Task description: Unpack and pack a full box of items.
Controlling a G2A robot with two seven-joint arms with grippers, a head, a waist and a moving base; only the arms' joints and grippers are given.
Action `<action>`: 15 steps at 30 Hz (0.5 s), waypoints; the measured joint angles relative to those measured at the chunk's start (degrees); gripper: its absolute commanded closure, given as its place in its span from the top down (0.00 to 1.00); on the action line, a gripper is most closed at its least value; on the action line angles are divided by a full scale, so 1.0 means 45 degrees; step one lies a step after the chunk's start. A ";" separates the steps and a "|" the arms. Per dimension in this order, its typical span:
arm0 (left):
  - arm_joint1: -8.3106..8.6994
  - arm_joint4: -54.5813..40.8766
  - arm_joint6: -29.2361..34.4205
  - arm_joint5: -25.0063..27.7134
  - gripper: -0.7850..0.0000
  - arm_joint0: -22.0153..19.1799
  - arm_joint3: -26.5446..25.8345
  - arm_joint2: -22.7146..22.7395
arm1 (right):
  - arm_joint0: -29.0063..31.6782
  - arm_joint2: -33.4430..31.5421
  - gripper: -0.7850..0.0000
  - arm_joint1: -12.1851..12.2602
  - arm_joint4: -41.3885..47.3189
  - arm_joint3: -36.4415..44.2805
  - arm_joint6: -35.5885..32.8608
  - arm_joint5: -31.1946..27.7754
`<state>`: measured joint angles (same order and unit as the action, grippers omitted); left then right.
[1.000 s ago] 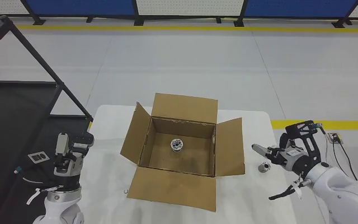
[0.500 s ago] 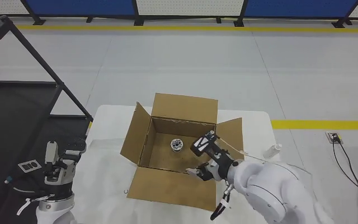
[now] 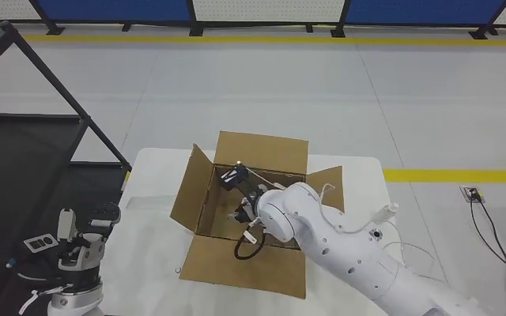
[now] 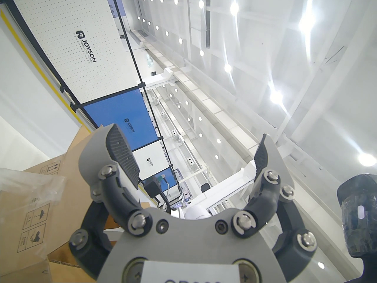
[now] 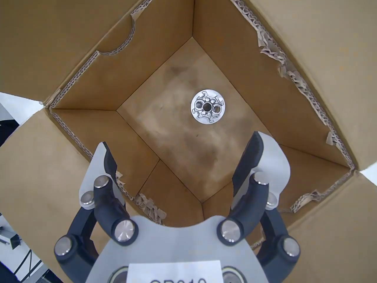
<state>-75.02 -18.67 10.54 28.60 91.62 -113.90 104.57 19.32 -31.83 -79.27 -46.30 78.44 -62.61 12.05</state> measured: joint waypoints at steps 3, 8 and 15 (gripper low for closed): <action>0.0000 0.0000 0.0000 0.0000 1.00 0.0000 0.0000 0.0000 | 0.0026 -0.0020 1.00 0.0019 -0.0130 0.0101 -0.0004 0.0009; 0.0000 0.0000 0.0000 0.0001 1.00 0.0000 0.0000 0.0000 | 0.0026 -0.0021 1.00 0.0020 -0.0132 0.0103 -0.0005 0.0012; 0.0002 0.0029 0.0031 -0.0077 1.00 -0.0025 -0.0050 -0.0021 | 0.0281 0.0012 1.00 -0.0004 -0.0179 -0.0057 0.0356 -0.0254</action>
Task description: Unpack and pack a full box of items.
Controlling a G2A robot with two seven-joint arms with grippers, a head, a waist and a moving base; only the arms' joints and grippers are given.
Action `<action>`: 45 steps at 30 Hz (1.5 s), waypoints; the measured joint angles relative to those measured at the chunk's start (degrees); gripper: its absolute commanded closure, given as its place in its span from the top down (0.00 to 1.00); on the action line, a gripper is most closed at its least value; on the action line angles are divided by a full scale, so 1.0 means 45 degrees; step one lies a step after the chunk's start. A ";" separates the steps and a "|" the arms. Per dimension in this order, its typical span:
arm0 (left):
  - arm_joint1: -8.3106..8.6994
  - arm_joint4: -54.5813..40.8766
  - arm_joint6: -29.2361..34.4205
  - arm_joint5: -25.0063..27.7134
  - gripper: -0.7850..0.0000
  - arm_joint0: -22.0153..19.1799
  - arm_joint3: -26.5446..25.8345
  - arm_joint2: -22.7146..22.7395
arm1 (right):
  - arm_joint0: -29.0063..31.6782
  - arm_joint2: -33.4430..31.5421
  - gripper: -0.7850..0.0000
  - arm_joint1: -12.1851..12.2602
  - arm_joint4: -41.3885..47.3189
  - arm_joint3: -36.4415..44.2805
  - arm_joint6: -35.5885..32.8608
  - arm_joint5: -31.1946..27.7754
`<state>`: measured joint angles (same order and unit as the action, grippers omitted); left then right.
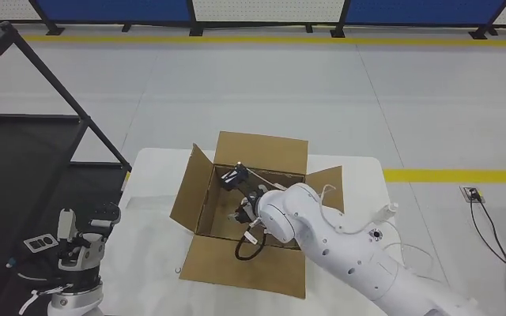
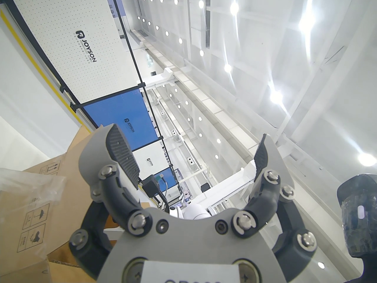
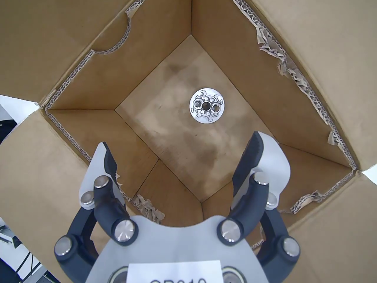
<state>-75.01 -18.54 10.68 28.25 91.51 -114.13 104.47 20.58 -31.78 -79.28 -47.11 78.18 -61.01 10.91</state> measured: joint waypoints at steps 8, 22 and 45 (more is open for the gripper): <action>0.0024 0.0041 0.0258 -0.0063 1.00 -0.0017 -0.0184 0.0097 | -0.0799 0.0686 1.00 -0.1026 0.0793 -0.3042 0.0289 0.0229; 0.0010 -0.0059 0.0111 -0.0057 1.00 0.0156 -0.0151 0.0248 | -0.2293 0.1690 1.00 -0.3530 0.2461 -0.9667 0.2300 -0.1332; 0.0011 -0.0059 0.0111 -0.0057 1.00 0.0156 -0.0151 0.0248 | -0.2956 0.1626 0.00 -0.5449 0.2865 -1.4015 0.3606 -0.3516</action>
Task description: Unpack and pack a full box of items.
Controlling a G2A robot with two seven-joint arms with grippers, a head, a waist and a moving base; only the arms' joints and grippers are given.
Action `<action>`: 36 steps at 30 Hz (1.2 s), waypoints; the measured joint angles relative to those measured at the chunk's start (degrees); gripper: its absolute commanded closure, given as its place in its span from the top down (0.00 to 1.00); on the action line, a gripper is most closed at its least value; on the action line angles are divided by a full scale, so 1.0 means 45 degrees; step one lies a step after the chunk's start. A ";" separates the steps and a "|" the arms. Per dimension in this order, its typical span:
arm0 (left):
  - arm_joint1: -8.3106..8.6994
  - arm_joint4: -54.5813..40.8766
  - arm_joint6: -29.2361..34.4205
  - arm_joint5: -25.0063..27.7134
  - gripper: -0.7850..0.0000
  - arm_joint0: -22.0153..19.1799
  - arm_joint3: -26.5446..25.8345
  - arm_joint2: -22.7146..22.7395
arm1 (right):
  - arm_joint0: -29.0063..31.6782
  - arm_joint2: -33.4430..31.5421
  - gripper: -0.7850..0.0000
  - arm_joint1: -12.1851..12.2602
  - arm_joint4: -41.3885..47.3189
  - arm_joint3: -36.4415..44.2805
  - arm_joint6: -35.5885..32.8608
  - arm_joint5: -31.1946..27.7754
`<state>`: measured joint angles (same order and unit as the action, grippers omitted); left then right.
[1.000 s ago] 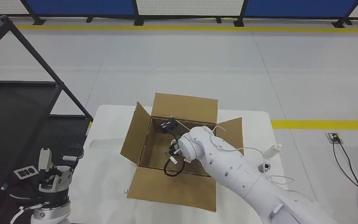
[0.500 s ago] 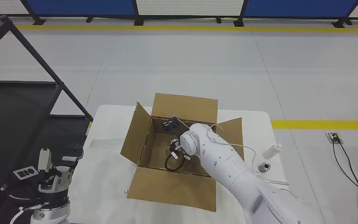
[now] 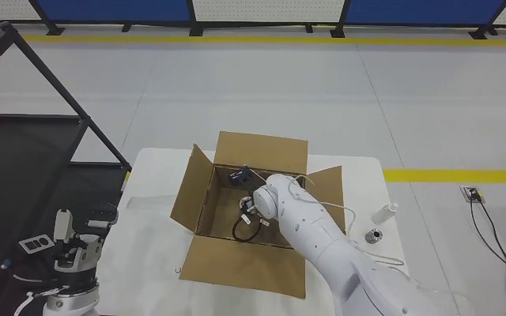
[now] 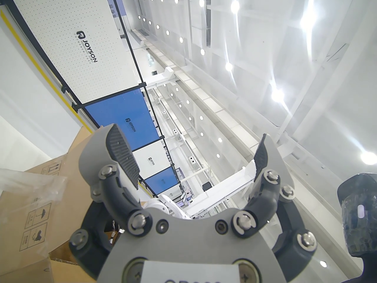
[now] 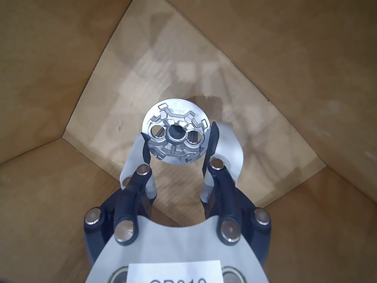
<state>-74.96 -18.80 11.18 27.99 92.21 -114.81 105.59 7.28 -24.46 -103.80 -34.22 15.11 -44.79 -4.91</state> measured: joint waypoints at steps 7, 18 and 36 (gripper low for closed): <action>0.0000 0.0000 0.0000 0.0000 1.00 0.0000 0.0000 0.0000 | -0.0306 -0.0098 0.00 -0.0137 -0.0209 -0.0339 0.0026 -0.0729; 0.0000 0.0000 0.0000 0.0000 1.00 0.0000 0.0000 0.0000 | -0.0673 -0.0358 0.00 0.0150 -0.0579 -0.0010 0.0119 -0.2621; 0.0000 0.0000 0.0000 0.0000 1.00 0.0000 0.0000 0.0000 | 0.0885 -0.1652 0.00 0.2121 -0.2148 0.4813 0.0666 -0.2274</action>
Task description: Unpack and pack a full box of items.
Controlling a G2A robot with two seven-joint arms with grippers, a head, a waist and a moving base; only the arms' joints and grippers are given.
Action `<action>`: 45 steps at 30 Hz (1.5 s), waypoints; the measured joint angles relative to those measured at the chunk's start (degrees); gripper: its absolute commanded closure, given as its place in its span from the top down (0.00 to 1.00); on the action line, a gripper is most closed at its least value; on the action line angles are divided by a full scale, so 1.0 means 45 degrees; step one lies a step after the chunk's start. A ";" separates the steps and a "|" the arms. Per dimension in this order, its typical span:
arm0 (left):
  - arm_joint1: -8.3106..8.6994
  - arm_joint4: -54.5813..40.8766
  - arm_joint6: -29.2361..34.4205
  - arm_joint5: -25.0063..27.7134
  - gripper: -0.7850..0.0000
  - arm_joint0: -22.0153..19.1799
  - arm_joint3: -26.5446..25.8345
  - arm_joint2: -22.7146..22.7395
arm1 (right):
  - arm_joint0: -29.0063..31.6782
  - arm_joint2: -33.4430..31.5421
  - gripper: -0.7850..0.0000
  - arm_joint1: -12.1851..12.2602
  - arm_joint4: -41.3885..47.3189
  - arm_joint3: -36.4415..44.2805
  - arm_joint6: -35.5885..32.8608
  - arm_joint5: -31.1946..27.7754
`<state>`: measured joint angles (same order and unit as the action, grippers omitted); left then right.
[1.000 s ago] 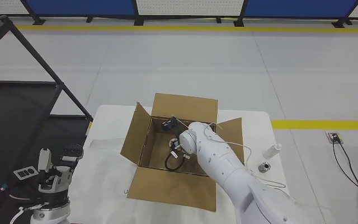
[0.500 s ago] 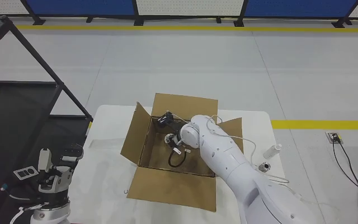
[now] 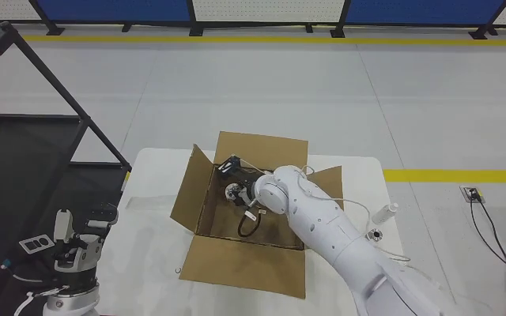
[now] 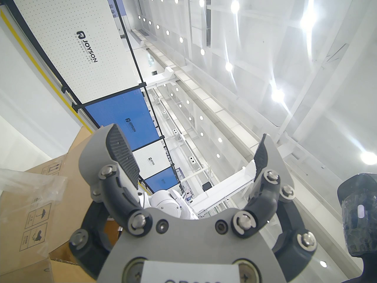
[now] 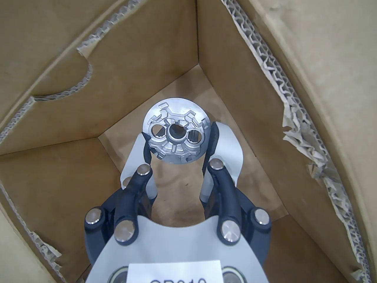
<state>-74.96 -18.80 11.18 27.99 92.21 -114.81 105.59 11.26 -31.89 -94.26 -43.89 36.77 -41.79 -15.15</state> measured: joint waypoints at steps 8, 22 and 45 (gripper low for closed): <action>0.0000 0.0000 0.0000 0.0000 1.00 0.0000 0.0000 0.0000 | 0.2059 -0.2037 0.00 0.1562 -0.1262 0.4649 -0.1393 0.0805; 0.0000 0.0000 0.0000 0.0000 1.00 0.0000 0.0000 0.0000 | 0.3015 -0.3024 0.00 0.2042 -0.1432 0.6324 -0.2026 0.0773; 0.0000 0.0000 0.0000 0.0000 1.00 0.0000 0.0000 0.0000 | 0.9315 -0.9184 0.00 0.4005 -0.1903 1.6562 -0.4680 -0.1709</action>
<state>-74.96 -18.80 11.18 27.99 92.21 -114.81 105.59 53.18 -73.22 -76.23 -52.45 111.30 -62.85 -22.84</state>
